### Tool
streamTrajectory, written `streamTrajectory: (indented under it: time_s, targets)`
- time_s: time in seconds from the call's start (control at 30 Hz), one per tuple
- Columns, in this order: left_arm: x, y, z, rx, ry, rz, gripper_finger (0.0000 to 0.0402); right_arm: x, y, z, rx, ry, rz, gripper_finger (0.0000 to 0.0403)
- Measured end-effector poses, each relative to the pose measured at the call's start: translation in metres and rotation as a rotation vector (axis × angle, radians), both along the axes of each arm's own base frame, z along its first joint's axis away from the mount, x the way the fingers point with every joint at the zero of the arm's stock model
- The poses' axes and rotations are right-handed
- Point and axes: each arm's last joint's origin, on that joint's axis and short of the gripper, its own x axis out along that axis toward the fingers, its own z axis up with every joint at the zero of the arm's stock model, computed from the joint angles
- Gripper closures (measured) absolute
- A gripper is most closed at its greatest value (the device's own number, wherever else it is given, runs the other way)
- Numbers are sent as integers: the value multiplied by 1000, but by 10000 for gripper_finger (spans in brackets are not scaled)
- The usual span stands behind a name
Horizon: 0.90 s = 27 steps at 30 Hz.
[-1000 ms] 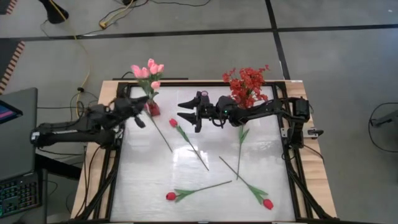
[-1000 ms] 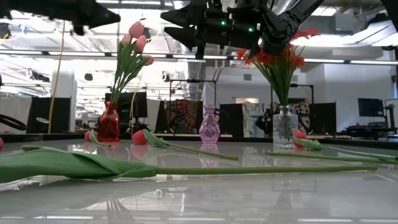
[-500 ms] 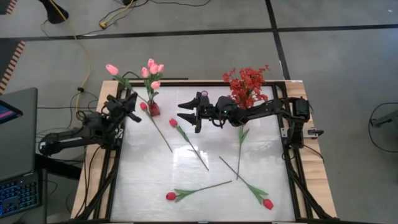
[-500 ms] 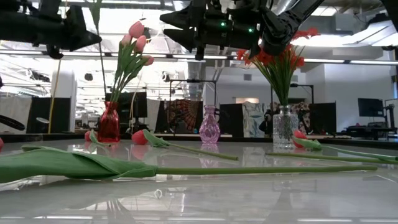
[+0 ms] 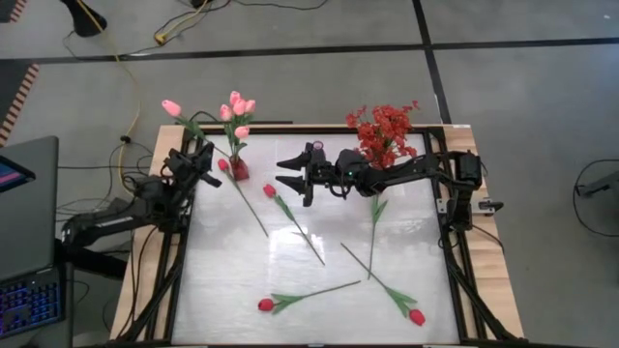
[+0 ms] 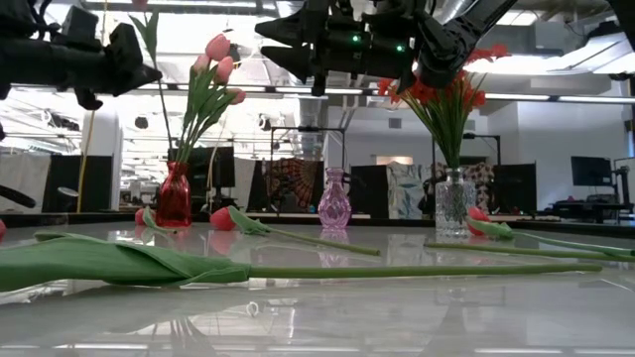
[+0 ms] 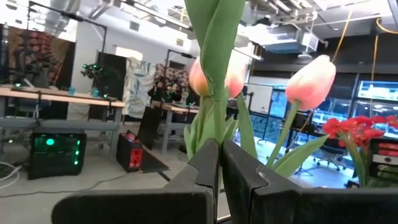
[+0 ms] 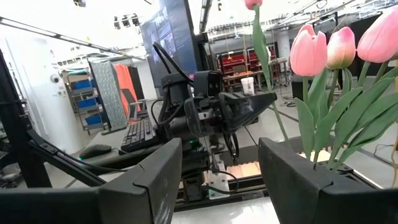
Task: Sort flowers into vase by color
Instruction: Put the pink tulip into the red vase
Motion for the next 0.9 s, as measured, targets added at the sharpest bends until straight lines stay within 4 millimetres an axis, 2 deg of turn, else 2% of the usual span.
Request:
streamTrajectory:
  time_s: [0.23,0.57,0.9]
  targets:
    - [-1,4,-2,-19,-12,7,402,0,0,0,0,0,0,164]
    - [2,9,-21,-153,16,-16,402,0,0,0,-2,-1,-1,164]
    - [12,13,-36,-248,147,-18,402,0,0,0,-2,-1,-1,164]
